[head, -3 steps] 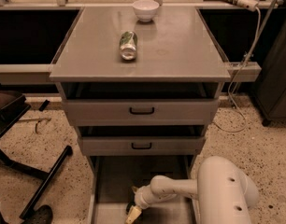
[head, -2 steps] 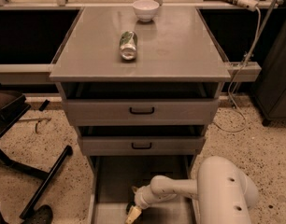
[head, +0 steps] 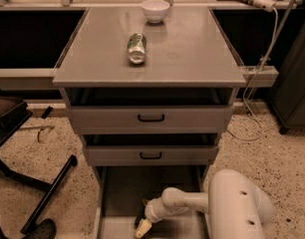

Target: Pick sponge from bottom drawer and place on counter

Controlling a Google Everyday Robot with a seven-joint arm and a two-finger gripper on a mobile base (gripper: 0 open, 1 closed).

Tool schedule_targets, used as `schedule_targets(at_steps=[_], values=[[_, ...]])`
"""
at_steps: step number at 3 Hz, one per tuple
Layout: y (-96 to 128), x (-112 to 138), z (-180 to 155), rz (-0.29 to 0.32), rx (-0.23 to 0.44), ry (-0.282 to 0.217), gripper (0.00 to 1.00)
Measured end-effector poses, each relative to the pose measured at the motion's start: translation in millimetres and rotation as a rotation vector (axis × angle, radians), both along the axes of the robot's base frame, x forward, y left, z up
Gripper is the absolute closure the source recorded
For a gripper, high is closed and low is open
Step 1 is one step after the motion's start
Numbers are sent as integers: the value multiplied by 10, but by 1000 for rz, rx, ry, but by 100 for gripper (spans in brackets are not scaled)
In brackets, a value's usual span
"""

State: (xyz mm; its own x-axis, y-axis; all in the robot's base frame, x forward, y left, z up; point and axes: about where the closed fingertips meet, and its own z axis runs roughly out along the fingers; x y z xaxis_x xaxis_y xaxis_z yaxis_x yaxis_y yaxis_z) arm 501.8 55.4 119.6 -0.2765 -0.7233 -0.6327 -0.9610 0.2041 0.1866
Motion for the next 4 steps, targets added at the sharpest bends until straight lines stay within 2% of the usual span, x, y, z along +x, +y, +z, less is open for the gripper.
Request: schedule_targets(at_steps=[1,3,4], values=[[15,3,-28,-5,1,0,0],[-13,8,-53,-63,-14,-50,0],[-12,9,-53,-66,-14,-52,19]])
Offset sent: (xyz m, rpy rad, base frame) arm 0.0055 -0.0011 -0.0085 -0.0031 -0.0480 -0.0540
